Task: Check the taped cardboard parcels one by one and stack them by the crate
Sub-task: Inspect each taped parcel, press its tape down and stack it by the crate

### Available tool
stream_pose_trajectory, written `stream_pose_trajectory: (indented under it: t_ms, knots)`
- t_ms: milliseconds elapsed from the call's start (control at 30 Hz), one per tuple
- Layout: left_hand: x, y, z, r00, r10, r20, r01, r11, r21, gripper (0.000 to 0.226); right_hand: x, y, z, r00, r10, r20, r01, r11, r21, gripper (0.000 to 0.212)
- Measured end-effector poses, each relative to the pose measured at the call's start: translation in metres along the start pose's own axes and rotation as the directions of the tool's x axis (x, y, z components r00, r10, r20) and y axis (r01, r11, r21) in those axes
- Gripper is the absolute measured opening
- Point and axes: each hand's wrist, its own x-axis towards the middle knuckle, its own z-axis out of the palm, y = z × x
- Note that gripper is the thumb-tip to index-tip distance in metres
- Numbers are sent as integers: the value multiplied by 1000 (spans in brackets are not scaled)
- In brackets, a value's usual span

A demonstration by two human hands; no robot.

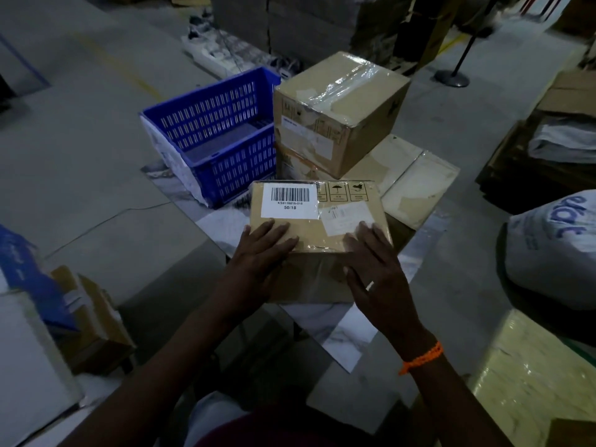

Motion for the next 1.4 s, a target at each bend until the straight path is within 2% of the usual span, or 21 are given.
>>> stream_pose_trajectory:
  t_ms: [33,67,100,133,167,200,267,400,500,567,700,800,900,1000,1067,1167,1233,1267,1400]
  knots:
    - [-5,4,3,995,-65,-82,62,997,-36,62,-5,-1,-2,997,53,-51,-50,997,62,60]
    - [-10,8,6,967,-187,-171,167,978,-124,68,-10,0,-3,983,158,-97,-143,979,145,72]
    - [-18,12,9,910,-356,-211,295,916,-272,73,-16,3,-3,947,304,-106,-270,929,253,83]
    - [-24,16,12,834,-526,-168,411,794,-448,76,-23,7,-1,887,458,-57,-406,834,373,90]
    - [-29,17,16,781,-619,-74,485,678,-552,73,-28,11,3,825,563,36,-516,727,454,90]
    - [-34,16,21,747,-664,22,542,590,-599,63,-34,14,10,782,610,128,-587,654,477,81]
    - [-42,16,30,738,-672,68,594,599,-537,40,-45,13,22,770,602,209,-623,640,450,60]
    - [-37,24,19,702,-712,-28,614,624,-483,14,-39,2,19,786,592,179,-594,641,486,50]
    - [-33,25,2,673,-734,-86,612,619,-493,16,-26,2,7,828,545,131,-534,697,479,61]
    - [-33,22,-3,684,-720,-118,608,652,-454,19,-16,9,6,834,543,98,-534,751,389,66]
    - [-30,5,12,677,-725,-127,621,656,-429,30,-3,30,21,818,536,211,-575,749,329,83]
    - [-27,-10,33,718,-694,-53,606,662,-442,24,-1,47,35,788,538,299,-609,750,258,71]
    - [-28,-27,55,724,-687,59,648,647,-402,22,-1,63,50,755,556,348,-643,732,225,78]
    - [-28,-35,70,732,-671,113,646,633,-427,26,-3,67,60,720,597,355,-685,695,221,67]
    - [-23,-32,77,754,-649,102,627,666,-404,34,-4,66,64,725,614,312,-681,708,188,62]
    - [-16,-24,86,818,-564,117,574,814,-91,67,-5,57,72,839,502,209,-518,855,29,70]
    - [-4,-18,90,865,-478,153,467,878,101,72,1,48,80,920,340,194,-326,940,-103,71]
    - [3,-16,93,884,-432,180,404,899,171,71,6,45,84,938,269,219,-242,960,-143,71]
    - [24,-16,103,863,-395,314,306,904,298,72,27,39,98,902,237,361,-160,960,-230,77]
